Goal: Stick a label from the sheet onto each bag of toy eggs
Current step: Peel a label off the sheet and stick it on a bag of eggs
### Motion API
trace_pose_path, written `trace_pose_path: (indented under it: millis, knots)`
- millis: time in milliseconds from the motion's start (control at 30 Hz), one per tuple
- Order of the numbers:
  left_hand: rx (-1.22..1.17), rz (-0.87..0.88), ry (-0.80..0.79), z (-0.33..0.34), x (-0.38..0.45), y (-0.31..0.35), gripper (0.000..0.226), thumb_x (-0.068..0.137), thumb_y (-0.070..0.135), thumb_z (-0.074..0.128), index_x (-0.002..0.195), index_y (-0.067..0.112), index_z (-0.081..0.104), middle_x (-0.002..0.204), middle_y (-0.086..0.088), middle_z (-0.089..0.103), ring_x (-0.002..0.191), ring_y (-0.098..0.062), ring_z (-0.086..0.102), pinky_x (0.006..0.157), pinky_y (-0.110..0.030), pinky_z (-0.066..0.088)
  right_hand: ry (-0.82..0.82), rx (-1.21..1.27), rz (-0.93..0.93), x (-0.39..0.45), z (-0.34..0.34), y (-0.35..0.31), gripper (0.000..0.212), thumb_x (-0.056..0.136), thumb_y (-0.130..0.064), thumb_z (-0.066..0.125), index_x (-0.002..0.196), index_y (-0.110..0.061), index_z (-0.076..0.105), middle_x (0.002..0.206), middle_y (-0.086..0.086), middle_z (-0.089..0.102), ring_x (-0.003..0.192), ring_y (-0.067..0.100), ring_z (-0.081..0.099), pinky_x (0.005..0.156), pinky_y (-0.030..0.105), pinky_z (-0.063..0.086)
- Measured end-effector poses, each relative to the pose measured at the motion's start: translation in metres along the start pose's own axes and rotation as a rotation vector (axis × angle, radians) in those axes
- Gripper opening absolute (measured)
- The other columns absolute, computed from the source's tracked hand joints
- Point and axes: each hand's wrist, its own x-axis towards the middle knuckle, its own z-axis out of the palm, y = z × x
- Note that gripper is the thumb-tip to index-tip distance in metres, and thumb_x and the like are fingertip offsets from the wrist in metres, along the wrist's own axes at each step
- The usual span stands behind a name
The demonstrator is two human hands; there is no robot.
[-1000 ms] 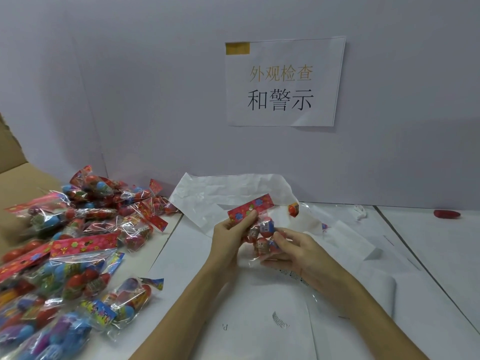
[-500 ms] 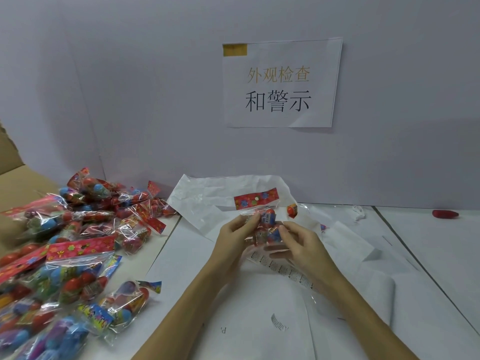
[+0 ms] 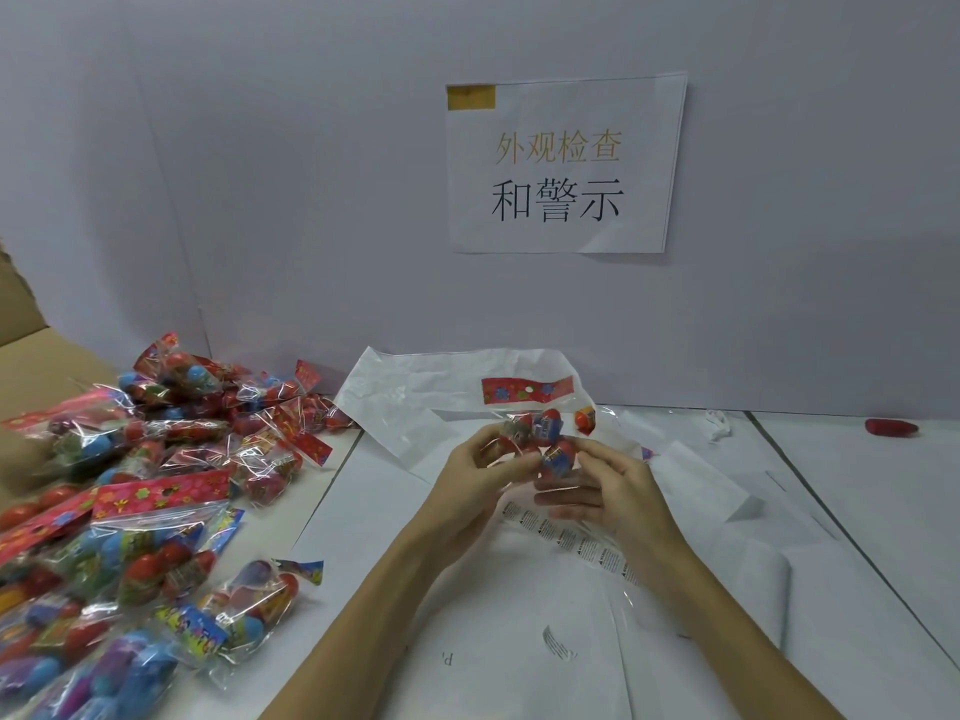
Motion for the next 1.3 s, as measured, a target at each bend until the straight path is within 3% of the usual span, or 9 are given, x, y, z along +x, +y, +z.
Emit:
trace_pose_path:
  millis: [200,567,733,800,867,967,1067,1167,1300]
  knots:
    - [0.054,-0.009,-0.023,0.001,0.002,-0.004,0.04,0.095,-0.002,0.066,0.131,0.016,0.066,0.122,-0.008,0.075,0.114,-0.027,0.07,0.102,-0.033,0.052,0.002,0.097,0.062,-0.002,0.001,-0.004,0.027,0.109,-0.027,0.051,0.117,-0.012,0.072,0.098,0.02,0.08,0.09,0.037,0.079,0.068,0.033,0.065]
    - [0.095,-0.019,0.006,-0.001,0.003,-0.009,0.036,0.097,-0.006,0.051,0.129,0.003,0.064,0.125,-0.026,0.067,0.106,-0.028,0.06,0.096,-0.039,0.046,0.002,0.141,0.095,0.0,0.001,0.001,0.023,0.109,-0.012,0.051,0.12,-0.007,0.07,0.097,0.024,0.078,0.087,0.041,0.078,0.064,0.034,0.065]
    - [0.356,0.106,0.182,0.006,0.001,-0.014,0.051,0.1,0.027,0.07,0.144,0.028,0.044,0.126,0.005,0.064,0.111,-0.01,0.066,0.085,-0.016,0.055,-0.011,0.177,0.007,-0.002,0.002,0.004,0.023,0.106,-0.016,0.058,0.126,-0.014,0.07,0.104,0.017,0.08,0.096,0.034,0.079,0.073,0.034,0.065]
    - [0.454,0.208,0.259,0.005,0.003,-0.016,0.048,0.096,0.037,0.073,0.138,0.033,0.049,0.124,0.015,0.065,0.11,-0.008,0.067,0.085,-0.015,0.055,0.008,0.061,-0.089,-0.002,0.004,0.005,0.026,0.105,-0.018,0.061,0.128,-0.023,0.071,0.109,0.007,0.08,0.098,0.025,0.079,0.076,0.031,0.064]
    - [0.303,0.201,0.173,0.005,0.003,-0.012,0.032,0.102,0.042,0.064,0.132,0.031,0.063,0.122,0.01,0.073,0.112,-0.013,0.069,0.09,-0.019,0.055,0.017,-0.189,-0.217,-0.003,0.004,0.009,0.03,0.105,-0.019,0.062,0.13,-0.032,0.071,0.114,-0.003,0.078,0.101,0.013,0.076,0.079,0.027,0.062]
    - [0.079,0.107,0.041,0.003,0.002,-0.006,0.046,0.101,0.053,0.054,0.133,0.023,0.068,0.124,0.001,0.075,0.117,-0.02,0.069,0.1,-0.027,0.055,-0.043,-0.427,-0.337,-0.003,0.004,0.014,0.034,0.104,-0.017,0.061,0.132,-0.036,0.07,0.124,-0.012,0.067,0.109,0.004,0.067,0.088,0.021,0.058]
    - [0.134,0.195,0.219,0.0,0.003,-0.008,0.031,0.1,0.033,0.067,0.129,0.024,0.065,0.113,-0.001,0.077,0.106,-0.023,0.072,0.096,-0.031,0.058,-0.085,-0.375,-0.337,0.0,0.003,0.014,0.035,0.106,-0.008,0.056,0.128,-0.029,0.072,0.122,-0.01,0.073,0.111,0.01,0.07,0.092,0.029,0.059]
    - [0.166,0.232,0.428,-0.008,0.005,-0.008,0.024,0.102,0.024,0.067,0.125,0.022,0.06,0.107,0.0,0.078,0.098,-0.014,0.075,0.096,-0.032,0.06,-0.02,-0.555,-0.343,0.003,-0.003,0.017,0.034,0.103,-0.009,0.06,0.124,-0.034,0.071,0.114,-0.014,0.075,0.109,0.005,0.069,0.094,0.023,0.057]
    - [0.285,0.25,0.509,-0.016,0.009,-0.01,0.028,0.102,0.03,0.067,0.127,0.028,0.056,0.115,-0.002,0.074,0.105,-0.018,0.073,0.097,-0.04,0.059,-0.098,-0.953,-0.308,0.003,0.001,0.027,0.043,0.1,-0.045,0.065,0.141,-0.032,0.061,0.139,-0.014,0.061,0.128,0.007,0.057,0.11,0.026,0.047]
